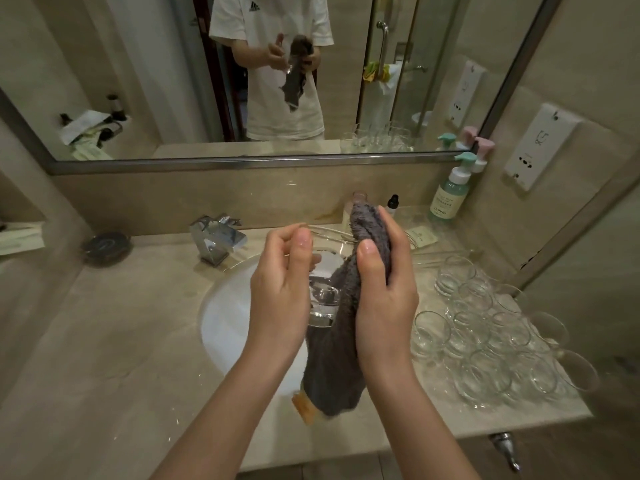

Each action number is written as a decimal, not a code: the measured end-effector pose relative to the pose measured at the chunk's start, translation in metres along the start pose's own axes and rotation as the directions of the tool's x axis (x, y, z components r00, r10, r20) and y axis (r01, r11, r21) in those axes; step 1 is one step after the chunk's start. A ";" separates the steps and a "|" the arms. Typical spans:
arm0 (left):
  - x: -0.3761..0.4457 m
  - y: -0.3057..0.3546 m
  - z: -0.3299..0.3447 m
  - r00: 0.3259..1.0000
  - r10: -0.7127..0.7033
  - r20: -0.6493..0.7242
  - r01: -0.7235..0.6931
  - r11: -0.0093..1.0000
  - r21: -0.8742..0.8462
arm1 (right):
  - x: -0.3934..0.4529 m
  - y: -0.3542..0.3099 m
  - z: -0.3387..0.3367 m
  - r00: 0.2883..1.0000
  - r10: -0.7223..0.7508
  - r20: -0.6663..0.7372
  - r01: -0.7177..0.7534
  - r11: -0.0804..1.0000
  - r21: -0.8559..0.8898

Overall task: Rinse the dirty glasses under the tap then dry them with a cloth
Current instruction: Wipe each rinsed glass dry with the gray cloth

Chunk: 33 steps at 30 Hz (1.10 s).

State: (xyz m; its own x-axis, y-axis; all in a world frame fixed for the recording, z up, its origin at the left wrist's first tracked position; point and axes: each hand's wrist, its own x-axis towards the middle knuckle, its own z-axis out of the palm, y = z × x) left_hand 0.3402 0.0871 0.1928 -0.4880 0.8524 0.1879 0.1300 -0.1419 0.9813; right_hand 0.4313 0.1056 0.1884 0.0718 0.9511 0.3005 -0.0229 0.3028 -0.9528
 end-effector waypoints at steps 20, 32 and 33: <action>0.000 0.000 0.010 0.997 0.067 0.045 -0.070 0.995 0.077 | 0.008 0.008 -0.002 0.999 -0.038 -0.030 0.038 0.999 -0.004; 0.010 0.002 0.012 0.999 -0.034 0.003 0.035 0.998 -0.054 | 0.015 0.006 -0.005 0.998 0.019 -0.067 -0.010 0.991 0.137; 0.008 0.002 0.012 0.999 0.001 -0.034 -0.002 1.000 -0.015 | 0.013 0.007 -0.004 0.997 0.002 -0.076 0.007 0.993 0.118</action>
State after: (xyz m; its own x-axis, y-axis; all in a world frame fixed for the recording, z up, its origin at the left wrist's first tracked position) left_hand 0.3475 0.0993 0.1959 -0.5169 0.8346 0.1905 0.1176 -0.1512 0.9815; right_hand 0.4364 0.1195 0.1849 0.1468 0.9442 0.2947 -0.1402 0.3148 -0.9387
